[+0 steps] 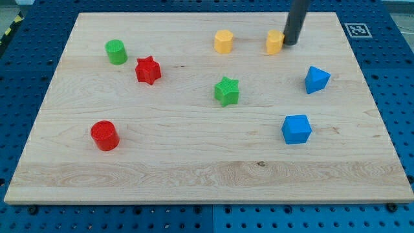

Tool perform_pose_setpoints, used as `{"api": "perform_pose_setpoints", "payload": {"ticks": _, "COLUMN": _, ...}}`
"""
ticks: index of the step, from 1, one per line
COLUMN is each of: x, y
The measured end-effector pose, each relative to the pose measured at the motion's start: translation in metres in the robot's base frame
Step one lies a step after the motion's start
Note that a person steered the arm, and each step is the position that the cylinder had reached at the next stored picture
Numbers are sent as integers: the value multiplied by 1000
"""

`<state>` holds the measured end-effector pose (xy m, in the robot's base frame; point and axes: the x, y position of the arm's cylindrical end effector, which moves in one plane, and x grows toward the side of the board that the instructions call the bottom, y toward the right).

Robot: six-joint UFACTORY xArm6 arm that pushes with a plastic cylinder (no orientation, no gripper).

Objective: Slide the yellow heart towards the green star

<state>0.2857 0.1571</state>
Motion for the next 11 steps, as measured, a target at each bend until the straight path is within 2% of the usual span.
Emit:
{"api": "perform_pose_setpoints", "payload": {"ticks": 1, "x": -36, "y": -22}}
{"api": "perform_pose_setpoints", "payload": {"ticks": 3, "x": -1, "y": -42}}
{"api": "perform_pose_setpoints", "payload": {"ticks": 5, "x": -24, "y": -27}}
{"api": "perform_pose_setpoints", "payload": {"ticks": 6, "x": -31, "y": 7}}
{"api": "perform_pose_setpoints", "payload": {"ticks": 7, "x": -5, "y": 10}}
{"api": "perform_pose_setpoints", "payload": {"ticks": 8, "x": -5, "y": 10}}
{"api": "perform_pose_setpoints", "payload": {"ticks": 11, "x": 31, "y": -12}}
